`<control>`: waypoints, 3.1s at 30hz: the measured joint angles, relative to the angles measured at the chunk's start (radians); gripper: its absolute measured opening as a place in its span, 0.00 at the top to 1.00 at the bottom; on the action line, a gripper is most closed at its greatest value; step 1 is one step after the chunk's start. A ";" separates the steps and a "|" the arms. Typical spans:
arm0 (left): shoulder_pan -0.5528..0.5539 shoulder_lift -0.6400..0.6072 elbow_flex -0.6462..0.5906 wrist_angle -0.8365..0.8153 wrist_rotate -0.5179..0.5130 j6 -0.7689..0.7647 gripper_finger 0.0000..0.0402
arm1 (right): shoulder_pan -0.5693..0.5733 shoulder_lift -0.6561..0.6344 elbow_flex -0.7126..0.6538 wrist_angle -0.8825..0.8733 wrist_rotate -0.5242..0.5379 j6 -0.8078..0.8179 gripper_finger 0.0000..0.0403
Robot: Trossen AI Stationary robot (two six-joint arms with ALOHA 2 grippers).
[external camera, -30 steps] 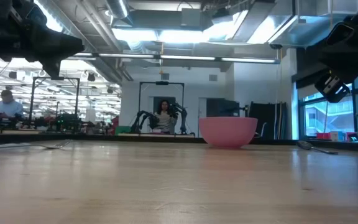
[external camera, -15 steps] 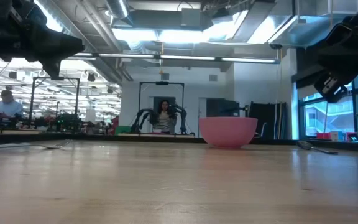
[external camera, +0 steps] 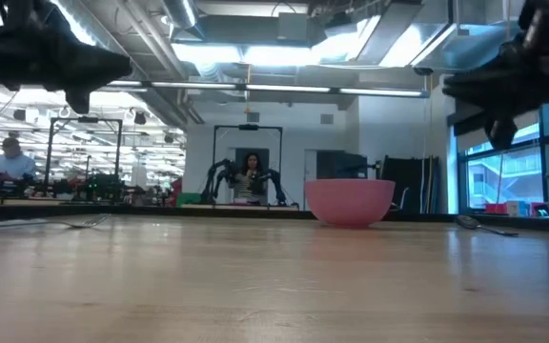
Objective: Set table place
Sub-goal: Move the green plate to the middle of the table
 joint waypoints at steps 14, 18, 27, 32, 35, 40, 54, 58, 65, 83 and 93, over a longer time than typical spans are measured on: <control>0.000 0.003 0.000 0.445 0.015 -0.100 0.83 | -0.002 0.000 0.198 0.838 -0.306 -0.461 0.87; 0.000 0.002 0.001 0.574 -0.025 0.007 0.83 | -0.002 0.068 0.463 0.505 -0.419 -0.499 0.87; 0.000 0.003 0.001 0.671 -0.066 0.055 0.83 | -0.002 0.505 1.101 -0.539 -0.391 -0.421 0.87; 0.000 0.003 0.007 0.667 -0.122 0.056 0.83 | -0.002 0.678 1.252 -0.951 -0.399 -0.232 0.87; 0.000 0.003 0.026 0.654 -0.127 0.073 0.83 | -0.002 0.744 1.266 -1.033 -0.478 -0.173 0.87; 0.000 0.003 0.083 0.564 -0.127 0.101 0.81 | 0.003 0.859 1.241 -1.053 -0.707 -0.146 0.87; 0.000 0.003 0.222 0.469 -0.142 0.139 0.62 | 0.004 1.257 1.201 -1.108 -0.993 -0.152 0.87; 0.000 0.003 0.223 0.460 -0.145 0.181 0.63 | 0.006 1.326 1.201 -1.084 -0.993 -0.167 0.87; 0.000 0.003 0.223 0.459 -0.146 0.193 0.63 | 0.006 1.360 1.201 -1.064 -0.993 -0.162 0.87; 0.000 0.003 0.222 0.458 -0.146 0.193 0.63 | 0.008 1.305 1.202 -1.112 -0.824 -0.184 0.87; 0.000 0.003 0.222 0.458 -0.146 0.193 0.63 | 0.070 1.308 1.202 -1.167 -0.772 -0.316 0.64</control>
